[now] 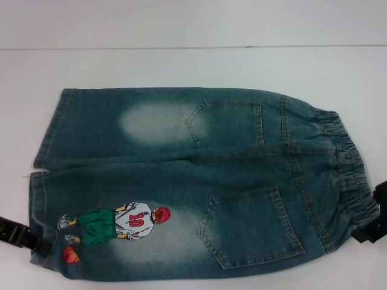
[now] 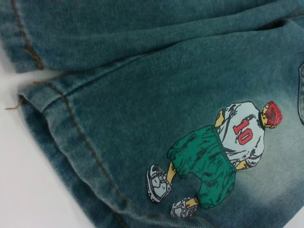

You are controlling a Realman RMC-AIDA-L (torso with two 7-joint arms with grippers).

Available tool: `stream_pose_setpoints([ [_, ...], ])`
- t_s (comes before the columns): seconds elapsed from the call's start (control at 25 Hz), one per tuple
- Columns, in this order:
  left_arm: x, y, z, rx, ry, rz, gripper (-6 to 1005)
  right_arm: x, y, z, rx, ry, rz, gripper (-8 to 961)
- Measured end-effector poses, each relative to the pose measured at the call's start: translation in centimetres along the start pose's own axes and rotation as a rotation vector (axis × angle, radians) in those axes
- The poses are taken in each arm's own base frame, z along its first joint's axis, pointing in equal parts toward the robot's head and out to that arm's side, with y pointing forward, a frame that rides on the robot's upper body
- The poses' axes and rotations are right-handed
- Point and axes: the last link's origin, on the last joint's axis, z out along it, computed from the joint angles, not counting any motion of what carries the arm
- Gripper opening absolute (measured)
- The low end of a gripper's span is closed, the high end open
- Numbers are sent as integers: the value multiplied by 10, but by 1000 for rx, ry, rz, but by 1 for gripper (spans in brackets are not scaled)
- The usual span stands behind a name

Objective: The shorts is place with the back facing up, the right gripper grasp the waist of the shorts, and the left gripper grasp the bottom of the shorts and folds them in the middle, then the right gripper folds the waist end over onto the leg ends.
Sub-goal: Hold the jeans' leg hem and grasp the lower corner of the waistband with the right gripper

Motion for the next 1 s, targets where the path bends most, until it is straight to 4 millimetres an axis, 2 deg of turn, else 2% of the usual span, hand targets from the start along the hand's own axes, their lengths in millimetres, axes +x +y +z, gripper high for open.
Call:
stream_pose_setpoints([
  [0.36, 2, 0, 2, 2, 1, 1, 25, -6, 3, -3, -10, -47, -56, 795],
  [0.56, 2, 0, 3, -2, -1, -1, 25, -2, 6, 0, -34, -21, -57, 793],
  [0.76, 2, 0, 3, -1, 0, 0, 24, 2, 4, -6, 1, -15, -36, 790],
  [1.0, 3, -1, 4, 6, 1, 6, 24, 7, 2, -8, 26, 10, -8, 584],
])
